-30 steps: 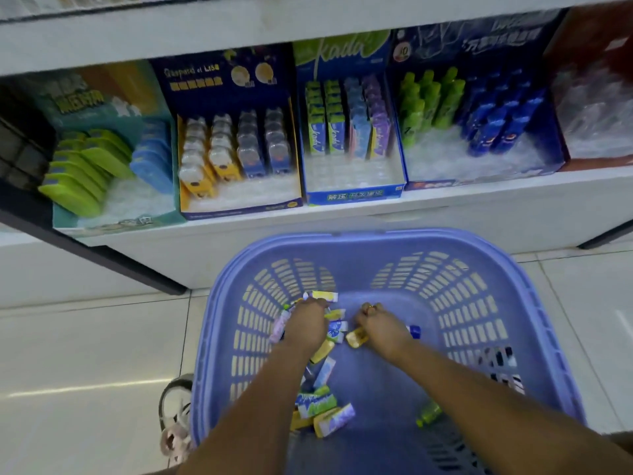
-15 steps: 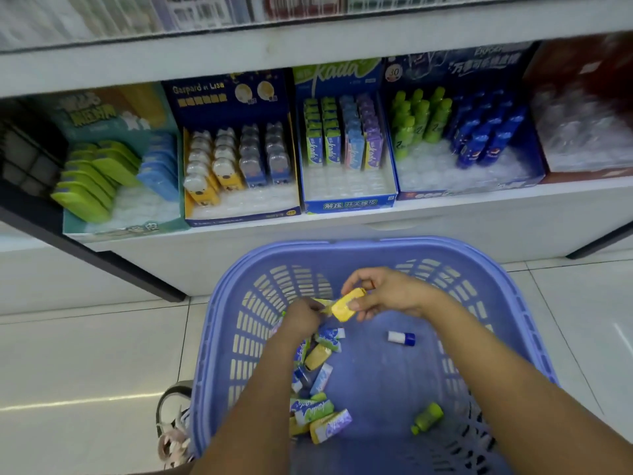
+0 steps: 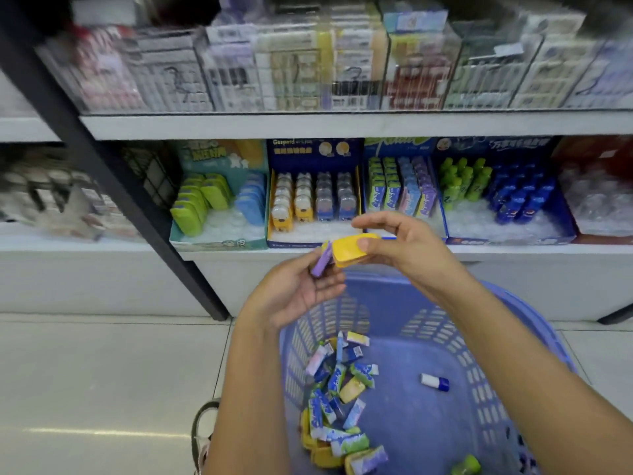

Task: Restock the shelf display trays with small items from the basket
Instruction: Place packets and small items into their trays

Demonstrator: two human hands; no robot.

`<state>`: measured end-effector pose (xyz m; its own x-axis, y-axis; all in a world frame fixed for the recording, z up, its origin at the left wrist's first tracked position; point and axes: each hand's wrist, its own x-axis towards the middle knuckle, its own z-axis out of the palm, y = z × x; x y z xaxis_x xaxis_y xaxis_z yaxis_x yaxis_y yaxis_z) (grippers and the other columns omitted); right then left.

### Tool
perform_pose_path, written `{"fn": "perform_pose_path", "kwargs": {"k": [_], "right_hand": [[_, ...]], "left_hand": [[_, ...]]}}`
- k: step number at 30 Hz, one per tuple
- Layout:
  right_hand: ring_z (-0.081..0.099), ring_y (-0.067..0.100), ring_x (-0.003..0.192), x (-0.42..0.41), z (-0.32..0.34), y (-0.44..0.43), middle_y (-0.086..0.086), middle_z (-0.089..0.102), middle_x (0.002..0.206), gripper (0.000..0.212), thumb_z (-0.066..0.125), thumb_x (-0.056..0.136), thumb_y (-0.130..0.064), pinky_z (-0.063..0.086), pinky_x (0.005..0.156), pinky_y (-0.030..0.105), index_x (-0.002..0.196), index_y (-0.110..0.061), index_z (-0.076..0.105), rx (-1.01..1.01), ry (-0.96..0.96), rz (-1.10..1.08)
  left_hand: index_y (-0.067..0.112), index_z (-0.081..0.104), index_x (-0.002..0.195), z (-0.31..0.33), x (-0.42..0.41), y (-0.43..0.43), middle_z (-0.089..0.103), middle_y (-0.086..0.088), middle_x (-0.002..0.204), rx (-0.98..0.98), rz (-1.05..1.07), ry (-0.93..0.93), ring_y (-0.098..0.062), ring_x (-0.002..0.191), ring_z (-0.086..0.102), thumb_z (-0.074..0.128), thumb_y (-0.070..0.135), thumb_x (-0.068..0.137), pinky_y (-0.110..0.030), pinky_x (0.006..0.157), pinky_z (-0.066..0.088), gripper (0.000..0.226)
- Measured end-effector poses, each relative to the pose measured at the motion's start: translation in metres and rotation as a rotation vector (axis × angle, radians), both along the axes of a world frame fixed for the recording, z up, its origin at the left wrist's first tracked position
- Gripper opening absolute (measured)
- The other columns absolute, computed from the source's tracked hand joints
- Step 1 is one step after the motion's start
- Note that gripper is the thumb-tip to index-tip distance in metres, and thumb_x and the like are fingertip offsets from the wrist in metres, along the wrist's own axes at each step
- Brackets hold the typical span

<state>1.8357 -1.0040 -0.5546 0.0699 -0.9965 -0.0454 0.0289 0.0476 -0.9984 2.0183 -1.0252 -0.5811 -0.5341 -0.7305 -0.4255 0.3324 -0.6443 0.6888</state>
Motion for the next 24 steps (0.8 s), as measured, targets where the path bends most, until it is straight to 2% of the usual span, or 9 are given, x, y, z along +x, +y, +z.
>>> {"fn": "perform_pose_path", "kwargs": {"k": [4, 7, 10, 12, 14, 16, 18, 21, 24], "right_hand": [[0.066, 0.009, 0.082, 0.054, 0.012, -0.016, 0.000, 0.068, 0.094, 0.023, 0.066, 0.083, 0.000, 0.056, 0.073, 0.023, 0.101, -0.014, 0.064, -0.171, 0.174, -0.071], [0.061, 0.012, 0.090, 0.084, 0.018, -0.030, -0.001, 0.066, 0.095, 0.031, 0.070, 0.078, -0.007, 0.052, 0.082, 0.031, 0.106, -0.019, 0.064, -0.333, 0.579, -0.043], [0.054, 0.019, 0.103, 0.107, 0.028, -0.049, 0.003, 0.062, 0.106, 0.042, 0.065, 0.085, -0.018, 0.044, 0.089, 0.034, 0.125, -0.028, 0.056, -0.459, 1.004, 0.161], [0.050, 0.023, 0.111, 0.118, 0.034, -0.064, 0.006, 0.059, 0.117, 0.045, 0.059, 0.089, -0.019, 0.038, 0.089, 0.032, 0.131, -0.031, 0.050, -0.482, 1.197, 0.274], [0.052, 0.023, 0.107, 0.128, 0.042, -0.077, 0.007, 0.060, 0.117, 0.044, 0.055, 0.089, -0.013, 0.039, 0.085, 0.031, 0.130, -0.027, 0.050, -0.497, 1.203, 0.347], [0.054, 0.019, 0.097, 0.136, 0.050, -0.089, 0.008, 0.061, 0.114, 0.040, 0.055, 0.089, -0.011, 0.040, 0.078, 0.027, 0.127, -0.023, 0.051, -0.490, 1.062, 0.292], [0.054, 0.017, 0.098, 0.144, 0.053, -0.108, 0.008, 0.061, 0.118, 0.038, 0.054, 0.092, -0.014, 0.035, 0.075, 0.021, 0.129, -0.020, 0.051, -0.495, 0.943, 0.140], [0.050, 0.027, 0.117, 0.157, 0.046, -0.141, 0.010, 0.054, 0.131, 0.039, 0.050, 0.096, -0.018, 0.035, 0.085, 0.023, 0.134, -0.015, 0.047, -0.448, 0.990, 0.047], [0.051, 0.030, 0.118, 0.166, 0.034, -0.167, 0.011, 0.054, 0.131, 0.036, 0.050, 0.094, -0.013, 0.042, 0.091, 0.030, 0.129, -0.013, 0.053, -0.395, 1.136, 0.054]], "left_hand": [[0.003, 0.059, 0.107, 0.021, 0.026, -0.007, 0.073, -0.017, 0.085, -0.016, 0.260, 0.116, -0.023, 0.082, 0.073, 0.035, 0.020, 0.102, -0.029, 0.069, 0.060, 0.030], [-0.002, 0.058, 0.104, 0.025, 0.047, -0.011, 0.072, -0.020, 0.081, -0.072, 0.422, -0.003, -0.025, 0.083, 0.072, 0.037, 0.019, 0.102, -0.031, 0.069, 0.060, 0.030], [0.000, 0.058, 0.102, 0.026, 0.064, -0.014, 0.069, -0.018, 0.082, -0.140, 0.568, -0.143, -0.027, 0.075, 0.072, 0.040, 0.020, 0.102, -0.030, 0.069, 0.060, 0.027], [0.001, 0.056, 0.105, 0.027, 0.075, -0.016, 0.070, -0.016, 0.083, -0.154, 0.673, -0.113, -0.027, 0.077, 0.072, 0.042, 0.020, 0.101, -0.028, 0.068, 0.060, 0.024], [0.006, 0.055, 0.104, 0.027, 0.085, -0.018, 0.073, -0.017, 0.090, -0.189, 0.738, -0.014, -0.026, 0.086, 0.072, 0.041, 0.022, 0.102, -0.029, 0.074, 0.060, 0.022], [0.008, 0.056, 0.099, 0.025, 0.095, -0.021, 0.072, -0.017, 0.098, -0.220, 0.809, -0.023, -0.025, 0.091, 0.072, 0.041, 0.021, 0.101, -0.028, 0.077, 0.059, 0.020], [0.007, 0.057, 0.093, 0.017, 0.101, -0.024, 0.071, -0.012, 0.100, -0.285, 0.877, -0.301, -0.021, 0.092, 0.071, 0.045, 0.022, 0.099, -0.027, 0.078, 0.057, 0.021], [0.013, 0.058, 0.093, 0.000, 0.105, -0.026, 0.068, -0.002, 0.092, -0.452, 0.880, -0.803, -0.021, 0.089, 0.064, 0.049, 0.029, 0.096, -0.030, 0.077, 0.049, 0.019], [0.025, 0.057, 0.087, -0.005, 0.104, -0.026, 0.066, 0.010, 0.085, -0.510, 0.858, -0.816, -0.019, 0.086, 0.063, 0.051, 0.036, 0.095, -0.034, 0.080, 0.051, 0.014]]}}
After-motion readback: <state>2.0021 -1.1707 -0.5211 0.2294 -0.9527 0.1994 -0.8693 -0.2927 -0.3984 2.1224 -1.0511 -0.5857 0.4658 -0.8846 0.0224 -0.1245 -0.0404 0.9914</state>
